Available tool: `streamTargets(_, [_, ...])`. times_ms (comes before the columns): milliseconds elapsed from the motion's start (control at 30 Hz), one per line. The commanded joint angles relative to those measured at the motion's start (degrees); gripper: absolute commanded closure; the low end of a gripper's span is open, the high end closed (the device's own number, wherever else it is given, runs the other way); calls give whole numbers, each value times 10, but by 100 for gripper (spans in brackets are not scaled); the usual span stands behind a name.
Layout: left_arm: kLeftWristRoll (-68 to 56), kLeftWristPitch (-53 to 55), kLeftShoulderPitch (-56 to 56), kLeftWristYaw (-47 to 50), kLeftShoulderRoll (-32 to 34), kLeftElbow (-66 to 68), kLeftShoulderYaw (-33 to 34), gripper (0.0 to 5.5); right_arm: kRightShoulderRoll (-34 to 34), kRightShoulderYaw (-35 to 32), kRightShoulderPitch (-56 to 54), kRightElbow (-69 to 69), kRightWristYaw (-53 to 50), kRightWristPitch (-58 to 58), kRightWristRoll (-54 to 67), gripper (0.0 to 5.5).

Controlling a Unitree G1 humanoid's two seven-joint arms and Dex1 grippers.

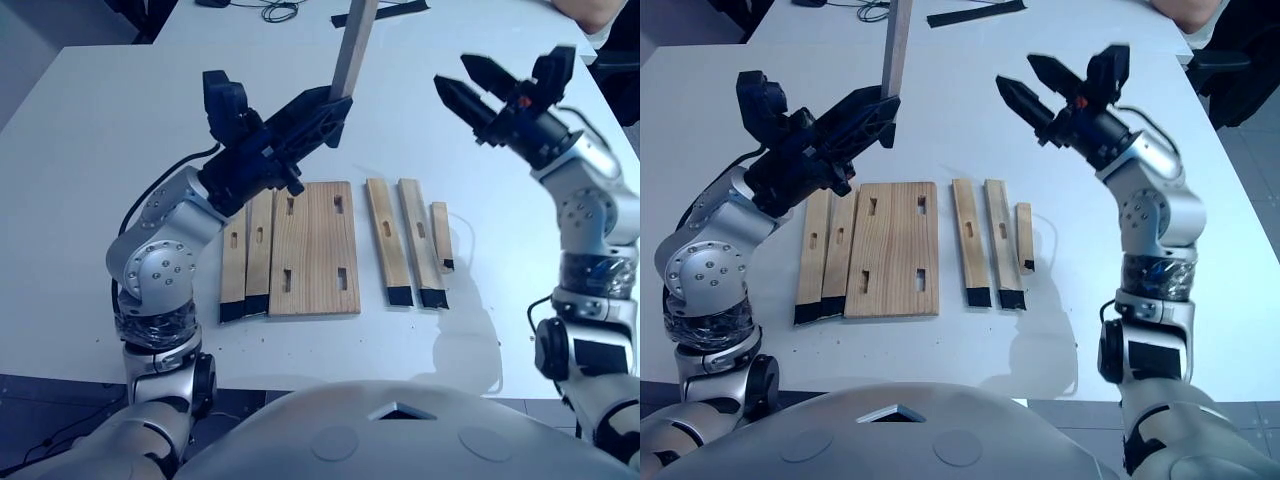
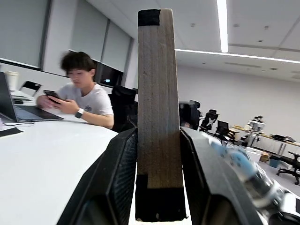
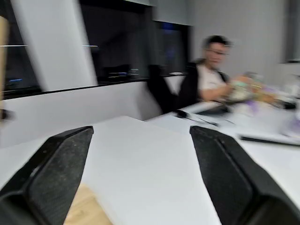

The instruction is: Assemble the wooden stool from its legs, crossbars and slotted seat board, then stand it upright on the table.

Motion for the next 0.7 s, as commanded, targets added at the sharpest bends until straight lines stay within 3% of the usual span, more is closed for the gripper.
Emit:
streamTargets(33, [-19, 7, 17, -65, 29, -20, -36, 420, -22, -37, -91, 14, 51, 149, 154, 171])
streamTargets(133, [1, 0, 27, -103, 46, -22, -73, 420, -37, -54, -109, 16, 75, 234, 239, 171])
streamTargets(267, [19, -13, 34, -120, 54, -23, -97, 420, -60, -43, -96, 9, 104, 283, 259, 171])
streamTargets(700, [50, -25, 29, -111, 52, -29, -126, 420, -79, 12, -52, -35, 169, 299, 234, 171])
